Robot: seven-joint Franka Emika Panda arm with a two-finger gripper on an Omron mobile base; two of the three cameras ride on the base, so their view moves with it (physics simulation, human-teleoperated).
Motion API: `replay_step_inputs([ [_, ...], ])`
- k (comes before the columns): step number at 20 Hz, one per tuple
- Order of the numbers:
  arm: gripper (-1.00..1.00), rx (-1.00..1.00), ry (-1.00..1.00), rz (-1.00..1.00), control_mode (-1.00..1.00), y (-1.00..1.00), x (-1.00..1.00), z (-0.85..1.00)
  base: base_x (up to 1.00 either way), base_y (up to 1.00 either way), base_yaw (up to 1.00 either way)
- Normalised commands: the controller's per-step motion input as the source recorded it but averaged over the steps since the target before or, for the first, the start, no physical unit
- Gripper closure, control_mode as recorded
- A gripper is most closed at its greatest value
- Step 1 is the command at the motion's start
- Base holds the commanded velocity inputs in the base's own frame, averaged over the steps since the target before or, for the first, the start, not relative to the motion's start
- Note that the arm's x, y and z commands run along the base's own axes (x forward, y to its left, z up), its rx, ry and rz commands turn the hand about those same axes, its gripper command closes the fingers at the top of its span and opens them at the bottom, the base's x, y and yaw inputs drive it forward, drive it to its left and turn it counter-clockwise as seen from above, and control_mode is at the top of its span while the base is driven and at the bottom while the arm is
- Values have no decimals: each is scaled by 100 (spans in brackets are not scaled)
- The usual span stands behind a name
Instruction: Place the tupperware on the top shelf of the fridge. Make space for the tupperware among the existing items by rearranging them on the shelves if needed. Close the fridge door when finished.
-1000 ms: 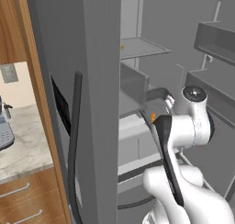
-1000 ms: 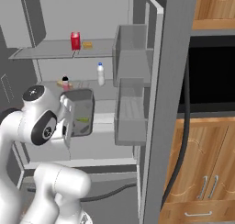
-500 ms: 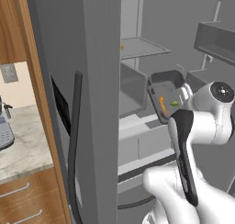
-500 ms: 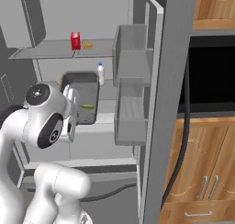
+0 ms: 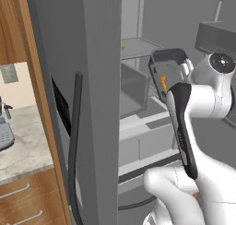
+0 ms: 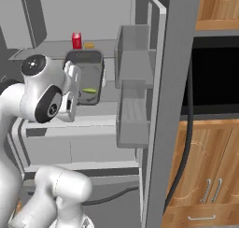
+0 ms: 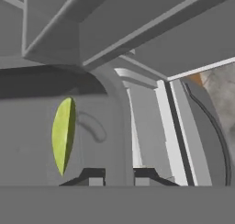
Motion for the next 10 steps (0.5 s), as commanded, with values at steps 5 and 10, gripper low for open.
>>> replay_step_inputs([
  [5,100,0,2,-9,-100,0,59,68,0,0,0],
  [10,100,0,10,-6,-100,0,56,66,0,0,0],
])
